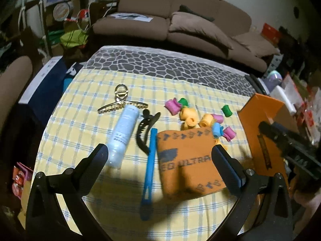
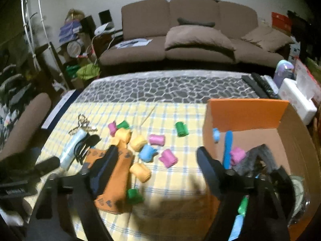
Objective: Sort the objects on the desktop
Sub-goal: 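Move both grippers to the orange towel and grasp its edge, then lift the orange towel with both grippers and carry it over the box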
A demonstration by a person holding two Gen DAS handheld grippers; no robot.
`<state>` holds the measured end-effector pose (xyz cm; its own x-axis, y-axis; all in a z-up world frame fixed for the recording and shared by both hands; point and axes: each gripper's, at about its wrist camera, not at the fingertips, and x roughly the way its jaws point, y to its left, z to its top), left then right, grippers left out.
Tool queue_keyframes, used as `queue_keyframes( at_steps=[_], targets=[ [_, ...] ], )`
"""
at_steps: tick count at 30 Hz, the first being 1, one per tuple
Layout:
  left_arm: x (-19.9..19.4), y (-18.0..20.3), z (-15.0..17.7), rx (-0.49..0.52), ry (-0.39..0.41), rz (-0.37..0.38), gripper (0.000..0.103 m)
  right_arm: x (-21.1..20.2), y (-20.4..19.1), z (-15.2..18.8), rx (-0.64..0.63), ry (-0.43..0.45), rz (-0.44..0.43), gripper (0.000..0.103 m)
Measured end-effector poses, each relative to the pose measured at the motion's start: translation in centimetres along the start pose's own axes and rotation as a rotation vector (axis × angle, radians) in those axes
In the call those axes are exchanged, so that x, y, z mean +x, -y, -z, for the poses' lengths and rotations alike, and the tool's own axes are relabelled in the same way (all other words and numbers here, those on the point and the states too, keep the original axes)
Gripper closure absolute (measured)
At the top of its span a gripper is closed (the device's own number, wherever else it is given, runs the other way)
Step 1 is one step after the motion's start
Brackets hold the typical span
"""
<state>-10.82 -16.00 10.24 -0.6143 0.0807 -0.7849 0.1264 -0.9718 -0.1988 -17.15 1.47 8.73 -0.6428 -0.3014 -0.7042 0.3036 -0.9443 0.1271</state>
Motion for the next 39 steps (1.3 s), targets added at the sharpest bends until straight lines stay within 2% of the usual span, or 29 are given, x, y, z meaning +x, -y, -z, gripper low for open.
queue_keyframes(
  at_steps=[4,6,8,16,18,21,27,29,31,35,36,37,38,39],
  targets=[
    [1.2,-1.6,0.2,-0.042,-0.056,0.071,0.0,1.8,-0.5,0.5,0.037,-0.064,-0.055,0.042],
    [2.2,-1.9,0.5,-0.056,-0.104,0.113,0.0,2.7,-0.8,0.9,0.056,-0.099,-0.088,0.043],
    [3.2,-1.7,1.0,-0.05,-0.144,0.12,0.002,3.5,-0.9,1.2,0.077,-0.13,-0.109,0.043],
    [6.4,-0.4,2.8,-0.02,-0.257,0.126,0.02,6.3,-1.6,2.8,0.139,-0.243,-0.177,0.043],
    [7.0,-0.1,3.2,-0.025,-0.276,0.138,0.021,6.7,-2.0,3.2,0.134,-0.264,-0.182,0.045],
    [7.5,-0.1,3.5,-0.036,-0.288,0.15,0.021,7.3,-2.6,3.8,0.129,-0.296,-0.209,0.054],
    [8.3,-1.1,3.7,-0.116,-0.31,0.198,0.02,7.7,-3.1,4.2,0.123,-0.31,-0.23,0.058],
    [8.3,-1.1,3.6,-0.126,-0.308,0.221,0.022,7.6,-2.9,4.2,0.13,-0.309,-0.242,0.065],
    [8.4,-1.1,3.7,-0.145,-0.304,0.278,0.044,7.5,-3.1,4.2,0.134,-0.303,-0.263,0.071],
    [8.5,-1.0,3.5,-0.181,-0.292,0.326,0.056,7.3,-3.3,4.1,0.134,-0.289,-0.273,0.081],
    [8.4,-1.1,3.4,-0.19,-0.289,0.334,0.061,7.3,-3.3,4.0,0.139,-0.287,-0.279,0.083],
    [8.3,-1.2,3.2,-0.204,-0.281,0.352,0.075,7.2,-3.2,4.0,0.143,-0.284,-0.286,0.084],
    [8.1,-1.2,3.1,-0.218,-0.276,0.376,0.081,7.1,-3.2,3.9,0.149,-0.281,-0.298,0.084],
    [7.9,-1.3,2.9,-0.235,-0.27,0.398,0.082,7.0,-3.2,3.8,0.156,-0.276,-0.31,0.086]
  ],
)
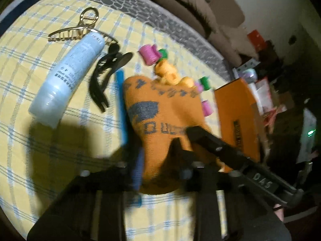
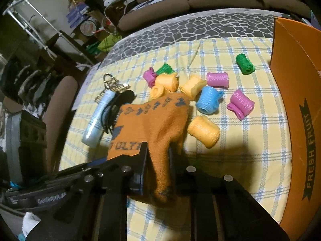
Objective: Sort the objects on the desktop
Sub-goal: 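Lift the orange towel with both grippers and carry it over the box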
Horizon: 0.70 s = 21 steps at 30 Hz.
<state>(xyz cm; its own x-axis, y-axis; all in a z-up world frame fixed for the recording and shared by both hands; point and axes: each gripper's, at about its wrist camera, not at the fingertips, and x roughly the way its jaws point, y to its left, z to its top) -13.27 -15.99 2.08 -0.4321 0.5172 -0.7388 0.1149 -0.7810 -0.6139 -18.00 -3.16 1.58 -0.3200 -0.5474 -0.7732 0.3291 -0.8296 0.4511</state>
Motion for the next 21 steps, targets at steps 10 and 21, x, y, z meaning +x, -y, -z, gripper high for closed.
queue_keyframes(
  at_steps=[10,21],
  targets=[
    [-3.0,3.5,-0.9,0.032,0.095,0.122,0.083,-4.0,-1.8,-1.1,0.004,0.111,-0.097,0.087],
    [-5.8,7.3,-2.2,0.047,0.175,0.289,0.084,-9.9,-0.3,-2.1,0.03,0.236,-0.147,0.087]
  ],
)
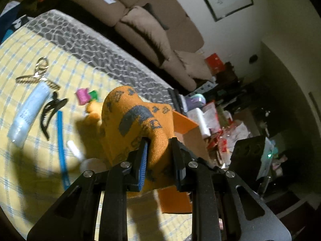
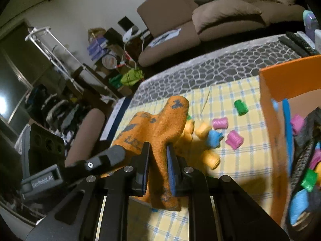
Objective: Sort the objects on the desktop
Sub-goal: 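Lift the orange towel with both grippers and carry it over the box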
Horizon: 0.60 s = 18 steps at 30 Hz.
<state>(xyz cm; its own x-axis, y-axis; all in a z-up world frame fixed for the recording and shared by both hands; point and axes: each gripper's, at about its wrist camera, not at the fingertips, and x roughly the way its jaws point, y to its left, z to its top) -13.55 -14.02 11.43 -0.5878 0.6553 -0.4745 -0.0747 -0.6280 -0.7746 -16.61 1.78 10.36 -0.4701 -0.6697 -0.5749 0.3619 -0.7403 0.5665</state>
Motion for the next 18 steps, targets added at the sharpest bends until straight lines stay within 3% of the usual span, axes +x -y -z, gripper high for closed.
queue_keyframes(
  at_steps=[8,18],
  targets=[
    [4.2,6.9,-0.3,0.082,-0.053,0.037,0.084,-5.3,2.4,-1.3,0.013,0.1,0.039,0.087],
    [12.9,17.8,0.3,0.236,-0.137,0.077,0.084,-14.1,9.8,-3.9,0.124,0.296,0.107,0.087]
  ],
)
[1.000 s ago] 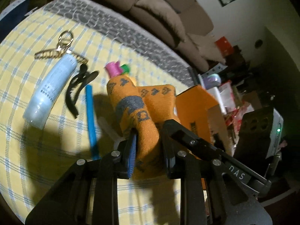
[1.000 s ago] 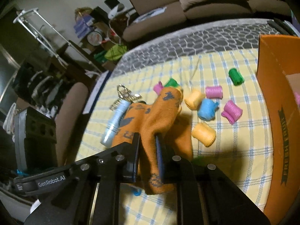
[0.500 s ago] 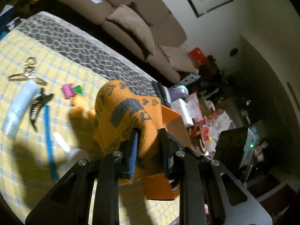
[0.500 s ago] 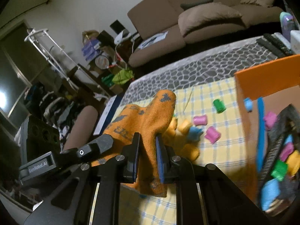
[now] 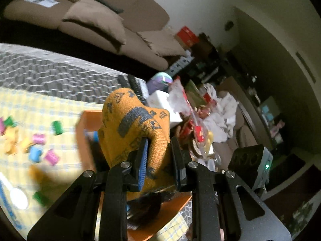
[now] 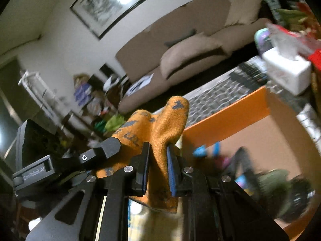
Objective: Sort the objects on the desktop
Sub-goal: 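Lift the orange towel with both grippers and carry it over the box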
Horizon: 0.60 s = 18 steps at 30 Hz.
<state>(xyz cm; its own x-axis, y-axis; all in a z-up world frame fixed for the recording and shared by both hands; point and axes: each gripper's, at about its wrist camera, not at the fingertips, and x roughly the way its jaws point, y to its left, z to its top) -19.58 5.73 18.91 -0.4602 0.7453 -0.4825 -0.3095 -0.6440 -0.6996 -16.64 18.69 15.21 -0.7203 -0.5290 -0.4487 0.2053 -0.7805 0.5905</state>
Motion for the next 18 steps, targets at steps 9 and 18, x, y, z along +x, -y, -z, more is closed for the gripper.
queue_keyframes(
  at_steps=[9,18],
  targets=[
    [8.7,3.5,-1.6,0.016,-0.047,0.021,0.084,-2.2,6.6,-3.7,-0.001,0.022,0.118,0.087],
    [14.4,6.0,-3.2,0.013,-0.042,0.085,0.084,-0.9,10.9,-7.0,-0.051,-0.041,0.178,0.088]
  ],
)
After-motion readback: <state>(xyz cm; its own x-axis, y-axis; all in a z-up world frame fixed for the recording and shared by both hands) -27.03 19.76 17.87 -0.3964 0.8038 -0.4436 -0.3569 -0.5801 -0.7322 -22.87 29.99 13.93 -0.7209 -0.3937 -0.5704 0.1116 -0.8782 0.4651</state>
